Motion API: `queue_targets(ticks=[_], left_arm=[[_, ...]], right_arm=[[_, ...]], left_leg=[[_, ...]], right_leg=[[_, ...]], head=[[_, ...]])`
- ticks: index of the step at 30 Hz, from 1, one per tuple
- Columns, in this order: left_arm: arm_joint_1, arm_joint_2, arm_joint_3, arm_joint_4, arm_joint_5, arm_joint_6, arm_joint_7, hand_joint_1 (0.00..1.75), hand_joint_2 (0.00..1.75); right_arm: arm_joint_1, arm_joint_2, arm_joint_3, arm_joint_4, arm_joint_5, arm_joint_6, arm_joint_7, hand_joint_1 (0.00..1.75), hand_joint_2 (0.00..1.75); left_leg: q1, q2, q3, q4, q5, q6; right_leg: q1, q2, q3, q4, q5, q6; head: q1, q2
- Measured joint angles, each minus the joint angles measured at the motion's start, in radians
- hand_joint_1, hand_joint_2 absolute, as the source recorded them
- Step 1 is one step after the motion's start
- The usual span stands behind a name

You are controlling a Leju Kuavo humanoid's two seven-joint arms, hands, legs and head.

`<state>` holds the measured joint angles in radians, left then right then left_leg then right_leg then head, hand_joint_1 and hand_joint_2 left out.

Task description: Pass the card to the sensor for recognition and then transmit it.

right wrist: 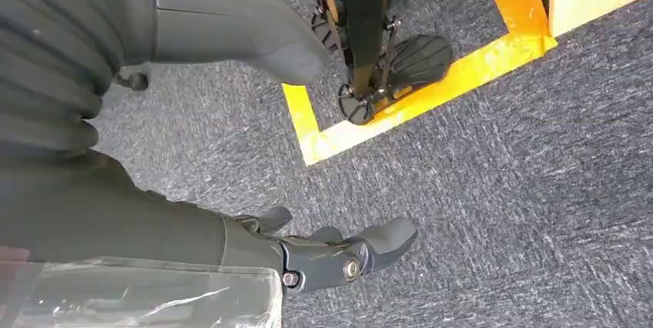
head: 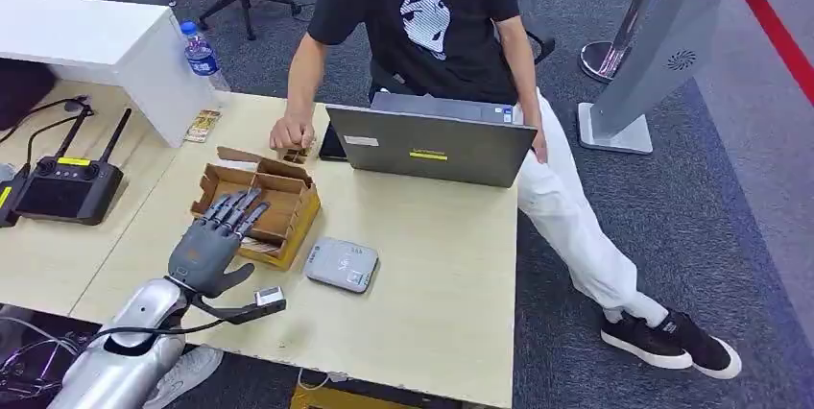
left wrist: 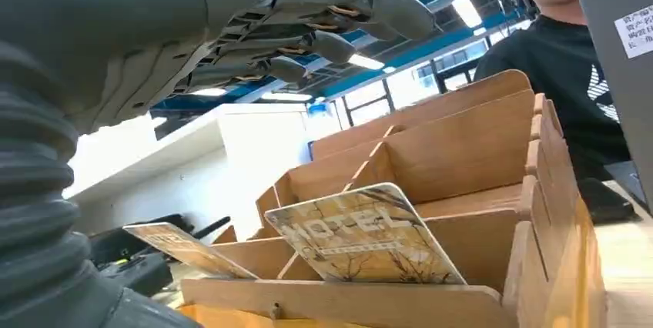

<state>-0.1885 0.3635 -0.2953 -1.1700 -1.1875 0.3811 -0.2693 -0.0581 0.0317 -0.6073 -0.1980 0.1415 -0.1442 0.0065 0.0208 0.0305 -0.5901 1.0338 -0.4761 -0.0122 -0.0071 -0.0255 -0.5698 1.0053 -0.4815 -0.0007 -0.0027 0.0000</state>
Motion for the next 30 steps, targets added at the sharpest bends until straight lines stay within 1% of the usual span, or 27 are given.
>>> queue_targets(ticks=[5,6,9,10,11,13,14,15,16,17,20,21,22,25,27,30], left_arm=[[-0.009,-0.005,0.000,0.011,0.000,0.000,0.000,0.02,1.75],[-0.009,-0.006,0.000,0.012,0.000,0.000,0.000,0.17,1.75],[-0.011,-0.008,0.000,0.015,0.000,0.000,0.000,0.17,1.75],[-0.011,-0.009,0.000,0.016,0.000,0.000,0.000,1.45,1.75],[-0.013,-0.009,0.000,0.018,0.000,0.000,0.000,1.52,1.75],[-0.014,-0.010,0.000,0.020,0.000,0.000,0.000,1.52,1.75],[-0.014,-0.010,0.000,0.021,0.000,0.000,0.000,1.55,1.75],[-0.014,-0.010,0.000,0.021,0.000,0.000,0.000,1.64,1.75],[-0.014,-0.010,0.000,0.021,0.000,0.000,0.000,1.61,1.75],[-0.015,-0.010,0.000,0.021,0.000,0.000,0.000,1.66,1.75],[-0.018,-0.010,0.000,0.021,0.004,-0.005,0.000,1.54,1.75],[-0.019,-0.010,0.000,0.021,0.006,-0.005,0.000,1.55,1.75],[-0.020,-0.010,0.000,0.022,0.009,-0.005,0.000,1.52,1.75],[-0.020,-0.010,0.000,0.022,0.036,-0.018,-0.012,1.54,1.75],[-0.023,-0.010,0.000,0.022,0.061,-0.032,-0.030,1.61,1.75],[-0.031,-0.010,0.000,0.021,0.089,-0.052,-0.050,1.61,1.75]], right_arm=[[0.000,0.000,0.000,0.000,0.000,0.000,0.000,0.00,1.75],[0.000,0.000,0.000,0.000,0.000,0.000,0.000,0.00,1.75],[0.000,0.000,0.000,0.000,0.000,0.000,0.001,0.00,1.75],[0.000,0.000,0.000,0.000,0.001,0.000,0.001,0.00,1.75],[0.000,0.000,0.000,0.000,0.001,0.000,0.001,0.00,1.75],[0.000,0.000,0.000,0.000,0.001,0.000,0.001,0.00,1.75],[0.000,0.000,0.000,0.000,0.001,0.000,0.001,0.00,1.75],[0.000,0.000,0.000,0.000,0.001,0.000,0.001,0.00,1.75],[0.000,0.000,0.000,0.000,0.002,0.000,0.001,0.00,1.75],[0.000,0.000,0.000,0.000,0.002,0.000,0.001,0.00,1.75],[0.000,0.000,0.000,0.000,0.002,0.000,0.001,0.00,1.75],[0.000,0.000,0.000,0.000,0.002,0.000,0.001,0.00,1.75],[0.000,0.000,0.000,0.000,0.002,0.000,0.001,0.00,1.75],[0.000,0.000,-0.001,0.000,0.003,0.002,-0.001,0.00,1.75],[0.000,0.000,-0.003,0.000,0.006,0.006,-0.003,0.00,1.75],[0.000,0.000,-0.005,0.000,0.017,0.011,-0.004,0.00,1.75]], left_leg=[[0.000,0.000,0.000,0.000,0.000,0.000],[0.000,0.000,0.000,0.000,0.000,0.000],[0.000,0.000,0.000,0.000,0.000,0.000],[0.000,0.000,0.000,0.000,0.000,0.000],[0.000,0.000,0.000,0.000,0.000,0.000],[0.000,0.000,0.000,0.000,0.000,0.000],[0.000,0.000,0.000,0.000,0.000,0.000],[0.000,0.000,0.000,0.000,0.000,0.000],[0.000,0.000,0.000,0.000,0.000,0.000],[0.000,0.000,0.000,0.000,0.000,0.000],[0.000,0.000,0.000,0.000,0.000,0.000],[0.000,0.000,0.000,0.000,0.000,0.000],[0.000,0.000,0.000,0.000,0.000,0.000],[0.000,0.000,0.000,0.000,0.000,0.000],[0.000,0.000,0.000,0.000,0.000,0.000],[0.000,0.000,0.000,0.000,0.000,0.000]], right_leg=[[0.000,0.000,0.000,0.000,0.000,0.000],[0.000,0.000,0.000,0.000,0.000,0.000],[0.000,0.000,0.000,0.000,0.000,0.000],[0.000,0.000,0.000,0.000,0.000,0.000],[0.000,0.000,0.000,0.000,0.000,0.000],[0.000,0.000,0.000,0.000,0.000,0.000],[0.000,0.000,0.000,0.000,0.000,0.000],[0.000,0.000,0.000,0.000,0.000,0.000],[0.000,0.000,0.000,0.000,0.000,0.000],[0.000,0.000,0.000,0.000,0.000,0.000],[0.000,0.000,0.000,0.000,0.000,0.000],[0.000,0.000,0.000,0.000,0.000,0.000],[0.000,0.000,0.000,0.000,0.000,0.000],[0.000,0.000,0.000,0.000,0.000,0.000],[0.000,0.000,0.000,0.000,0.000,0.000],[0.000,0.000,0.000,0.000,0.000,0.000]], head=[[0.000,0.000],[0.000,0.000],[0.000,0.000],[0.000,0.000],[0.000,0.000],[0.000,0.000],[0.000,0.000],[0.000,0.000],[0.000,0.000],[0.000,0.000],[0.000,0.000],[0.000,0.000],[0.000,0.000],[0.000,0.000],[0.000,0.000],[0.000,0.000]])
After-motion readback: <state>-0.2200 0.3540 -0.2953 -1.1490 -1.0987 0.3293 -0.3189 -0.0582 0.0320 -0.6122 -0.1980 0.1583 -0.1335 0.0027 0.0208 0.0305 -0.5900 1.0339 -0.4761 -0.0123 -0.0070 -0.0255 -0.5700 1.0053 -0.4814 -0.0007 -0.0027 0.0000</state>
